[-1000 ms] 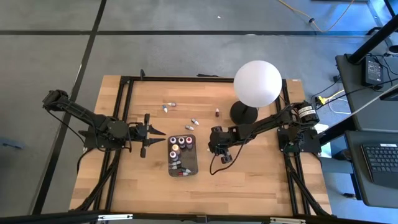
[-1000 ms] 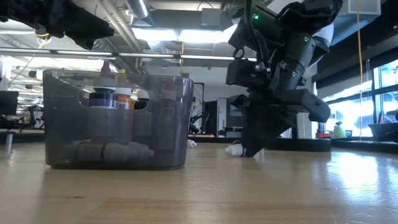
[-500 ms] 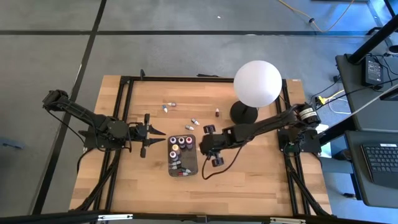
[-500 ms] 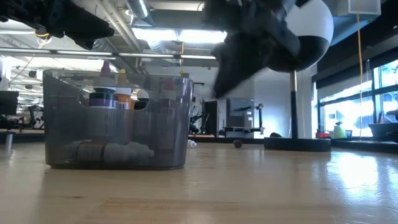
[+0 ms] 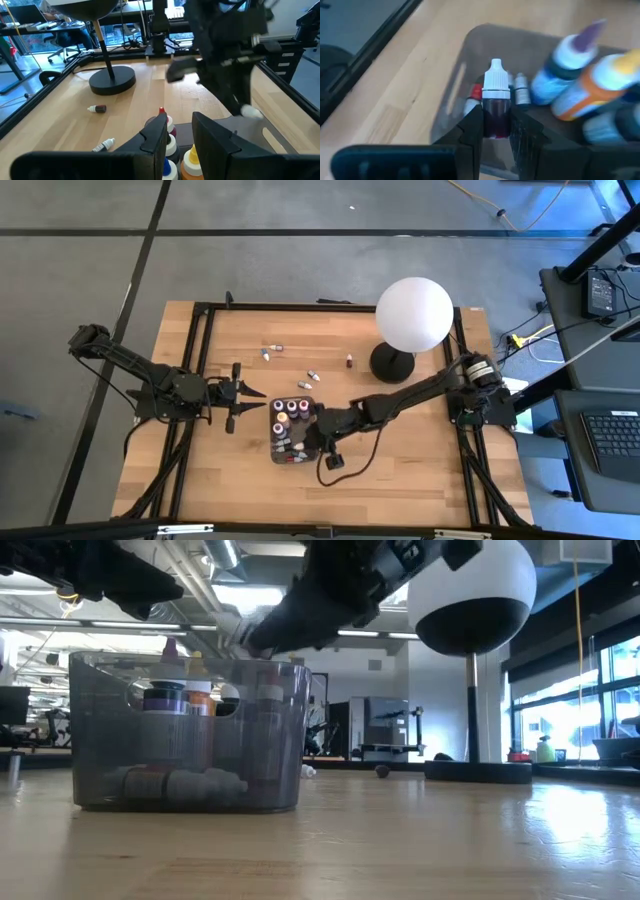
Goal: Pick & Place food coloring
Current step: Put the small red food coloring bottle into the black bin
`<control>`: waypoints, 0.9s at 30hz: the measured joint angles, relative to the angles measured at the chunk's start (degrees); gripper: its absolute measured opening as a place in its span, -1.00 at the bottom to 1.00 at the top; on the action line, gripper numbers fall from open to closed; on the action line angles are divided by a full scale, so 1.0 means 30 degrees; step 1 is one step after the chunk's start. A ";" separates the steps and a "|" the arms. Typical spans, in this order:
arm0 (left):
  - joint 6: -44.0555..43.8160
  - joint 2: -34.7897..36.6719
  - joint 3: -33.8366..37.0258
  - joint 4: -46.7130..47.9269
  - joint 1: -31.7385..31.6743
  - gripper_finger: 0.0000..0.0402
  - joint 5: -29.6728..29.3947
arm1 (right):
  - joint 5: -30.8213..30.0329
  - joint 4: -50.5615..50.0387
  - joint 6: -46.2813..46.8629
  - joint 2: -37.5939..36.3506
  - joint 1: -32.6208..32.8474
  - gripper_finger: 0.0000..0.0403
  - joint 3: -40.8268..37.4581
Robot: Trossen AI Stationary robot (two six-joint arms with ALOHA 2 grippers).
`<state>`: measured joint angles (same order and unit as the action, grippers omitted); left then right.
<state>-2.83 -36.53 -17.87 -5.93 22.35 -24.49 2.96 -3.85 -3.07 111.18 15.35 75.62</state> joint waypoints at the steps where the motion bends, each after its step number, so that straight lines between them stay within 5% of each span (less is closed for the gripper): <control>1: 0.0000 0.0000 0.0000 0.0008 -0.0001 -0.56 0.0007 | 0.0029 0.0004 -0.0023 0.0241 0.0079 -0.59 0.0084; 27: 0.0028 0.0000 0.0000 0.0057 0.0000 -0.56 0.0035 | 0.0167 -0.0120 0.0954 0.1230 0.0236 -0.59 0.0266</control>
<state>-2.75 -36.53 -17.87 -5.76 22.35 -24.39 3.46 -4.21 -0.21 114.87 16.05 76.42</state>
